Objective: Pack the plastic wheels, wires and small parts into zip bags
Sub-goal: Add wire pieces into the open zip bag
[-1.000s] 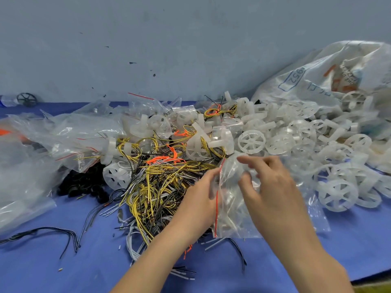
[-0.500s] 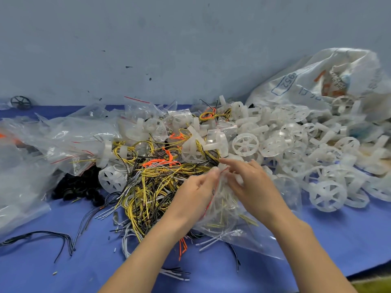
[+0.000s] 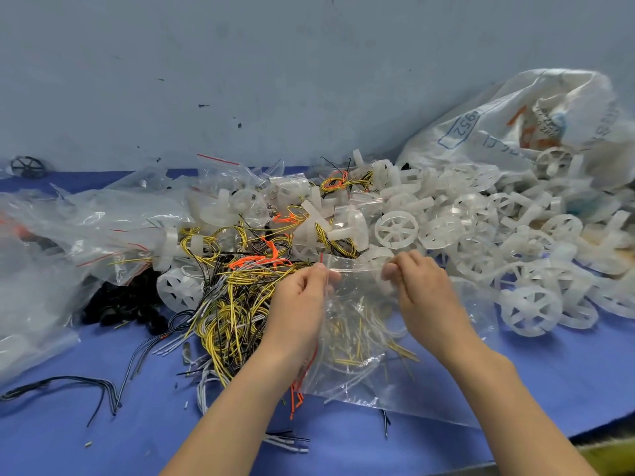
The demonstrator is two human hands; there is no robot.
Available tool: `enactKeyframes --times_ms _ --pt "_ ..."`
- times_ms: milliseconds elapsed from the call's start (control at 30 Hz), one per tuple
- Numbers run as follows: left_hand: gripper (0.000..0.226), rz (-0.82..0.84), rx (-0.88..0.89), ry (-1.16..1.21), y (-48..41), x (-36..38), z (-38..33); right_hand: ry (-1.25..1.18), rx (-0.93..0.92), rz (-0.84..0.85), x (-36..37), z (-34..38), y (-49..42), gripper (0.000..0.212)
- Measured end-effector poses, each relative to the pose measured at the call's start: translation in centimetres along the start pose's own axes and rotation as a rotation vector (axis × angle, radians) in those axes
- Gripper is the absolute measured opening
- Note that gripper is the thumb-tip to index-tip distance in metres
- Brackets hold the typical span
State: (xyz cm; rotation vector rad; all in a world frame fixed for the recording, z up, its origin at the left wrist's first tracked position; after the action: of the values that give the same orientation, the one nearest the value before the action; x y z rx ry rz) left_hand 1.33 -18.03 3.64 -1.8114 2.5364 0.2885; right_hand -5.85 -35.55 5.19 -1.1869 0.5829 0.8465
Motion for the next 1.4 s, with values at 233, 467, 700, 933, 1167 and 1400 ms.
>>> enactKeyframes --times_ms 233,467,700,933,1167,1400 --pt "0.030 -0.266 0.354 -0.388 2.3 -0.8 -2.5 0.022 0.008 -0.135 -1.4 1.4 -0.8 0.021" --pt "0.032 0.085 -0.236 0.229 0.7 1.1 1.5 -0.279 0.064 -0.102 -1.7 4.8 0.4 0.015" --pt "0.021 0.445 -0.462 0.698 1.5 4.1 1.8 -0.483 0.199 0.164 1.3 6.6 2.2 0.038" --pt "0.023 0.495 -0.386 0.646 1.5 4.3 1.3 -0.406 0.276 0.077 1.5 6.1 2.4 0.022" --pt "0.025 0.441 -0.244 0.312 1.8 3.7 1.1 -0.443 0.429 0.015 1.8 3.4 2.0 0.006" --pt "0.023 -0.002 0.097 -0.009 -2.3 -2.5 -4.9 -0.766 0.601 0.097 3.6 1.6 2.6 0.015"
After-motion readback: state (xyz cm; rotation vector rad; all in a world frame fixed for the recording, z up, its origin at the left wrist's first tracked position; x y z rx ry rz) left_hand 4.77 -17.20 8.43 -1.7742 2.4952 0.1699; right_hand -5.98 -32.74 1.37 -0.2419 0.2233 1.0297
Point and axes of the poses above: each hand's wrist, its own y-axis away from the middle knuckle, its own x-axis out of the palm, z = x × y, the point moved 9 cm from there along -y, towards the middle knuckle, and after that the axes turned 12 degrees about -x, right-handed, at the moved point
